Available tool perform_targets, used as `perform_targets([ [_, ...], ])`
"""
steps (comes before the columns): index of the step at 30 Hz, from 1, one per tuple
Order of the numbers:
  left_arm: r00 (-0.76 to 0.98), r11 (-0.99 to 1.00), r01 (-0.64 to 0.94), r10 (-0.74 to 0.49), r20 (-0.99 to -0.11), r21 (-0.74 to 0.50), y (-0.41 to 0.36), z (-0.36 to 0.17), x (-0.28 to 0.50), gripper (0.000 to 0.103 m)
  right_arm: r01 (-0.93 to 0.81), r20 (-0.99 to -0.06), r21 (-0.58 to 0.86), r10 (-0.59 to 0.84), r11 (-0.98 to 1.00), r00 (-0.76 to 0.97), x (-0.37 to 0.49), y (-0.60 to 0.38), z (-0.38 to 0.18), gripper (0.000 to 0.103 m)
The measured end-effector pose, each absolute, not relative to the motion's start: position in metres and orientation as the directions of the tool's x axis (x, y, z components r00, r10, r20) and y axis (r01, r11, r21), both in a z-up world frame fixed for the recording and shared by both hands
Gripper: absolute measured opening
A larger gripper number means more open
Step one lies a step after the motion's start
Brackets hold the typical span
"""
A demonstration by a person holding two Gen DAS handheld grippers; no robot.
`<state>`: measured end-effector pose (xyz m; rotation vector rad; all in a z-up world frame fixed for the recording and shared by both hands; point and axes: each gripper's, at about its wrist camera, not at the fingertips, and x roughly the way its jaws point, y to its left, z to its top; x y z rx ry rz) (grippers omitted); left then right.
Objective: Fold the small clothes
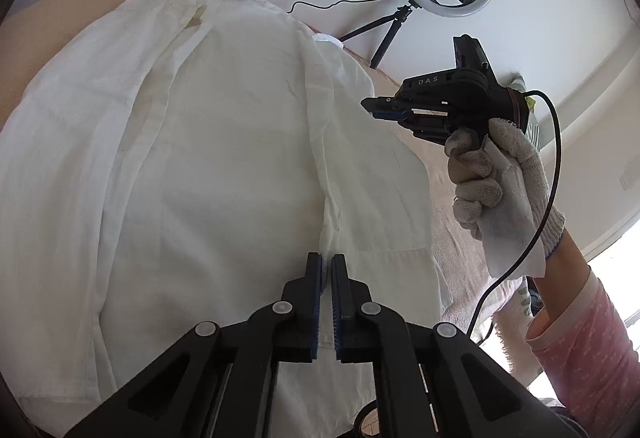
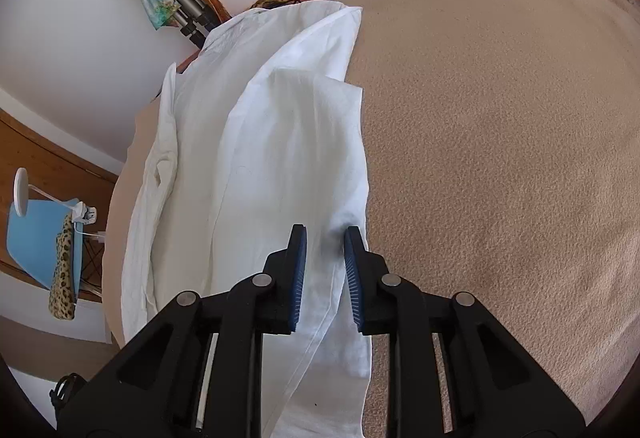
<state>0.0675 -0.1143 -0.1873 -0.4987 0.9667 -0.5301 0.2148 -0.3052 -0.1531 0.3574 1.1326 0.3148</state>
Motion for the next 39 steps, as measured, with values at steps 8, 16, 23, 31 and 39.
perform_targets([
  [8,0.448,0.569,0.105,-0.759,-0.472,-0.815,-0.093,-0.173,0.038,0.000,-0.155,-0.846,0.302,0.339,0.941,0.412,0.216,-0.296,-0.108,0.003],
  [16,0.449,0.693,0.106,-0.673,-0.588,-0.713,-0.102,-0.191,0.037,0.000,-0.072,-0.839,0.387,0.384,0.919,0.387,0.204,-0.314,-0.134,0.005],
  [23,0.458,0.695,0.129,-0.674,-0.579,-0.707,-0.100,-0.190,0.036,0.000,-0.123,-0.710,0.622,0.623,0.773,0.326,0.112,-0.339,-0.138,0.022],
  [31,0.467,0.721,0.135,-0.652,-0.598,-0.680,-0.105,-0.191,0.039,0.000,-0.255,-0.705,0.616,0.666,0.746,0.244,0.053,-0.316,-0.153,0.037],
  [39,0.474,0.721,0.159,-0.655,-0.588,-0.674,-0.109,-0.179,0.035,0.000,-0.242,-0.668,0.676,0.718,0.696,0.196,0.033,-0.308,-0.145,0.006],
])
